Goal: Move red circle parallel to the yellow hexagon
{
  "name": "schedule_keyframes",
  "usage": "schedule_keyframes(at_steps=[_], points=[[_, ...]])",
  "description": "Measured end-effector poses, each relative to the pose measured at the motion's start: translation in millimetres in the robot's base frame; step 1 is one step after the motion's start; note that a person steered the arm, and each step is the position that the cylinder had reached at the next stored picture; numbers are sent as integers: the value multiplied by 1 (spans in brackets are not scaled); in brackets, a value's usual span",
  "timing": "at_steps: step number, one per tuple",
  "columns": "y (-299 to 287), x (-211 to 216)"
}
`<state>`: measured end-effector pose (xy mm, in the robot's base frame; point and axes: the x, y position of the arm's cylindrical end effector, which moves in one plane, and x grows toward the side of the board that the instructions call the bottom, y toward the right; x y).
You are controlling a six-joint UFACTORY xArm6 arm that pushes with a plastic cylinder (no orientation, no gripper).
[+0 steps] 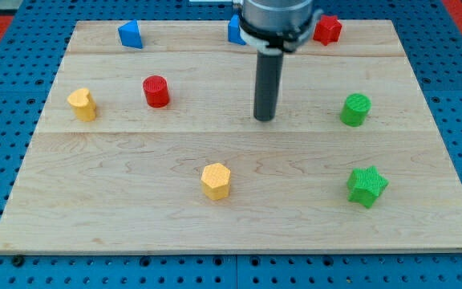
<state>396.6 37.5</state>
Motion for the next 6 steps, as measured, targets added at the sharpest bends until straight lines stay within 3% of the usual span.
schedule_keyframes(at_steps=[2,4,5,6], points=[[-73,-79],[-175,-55],[-156,-8],[-135,-15]])
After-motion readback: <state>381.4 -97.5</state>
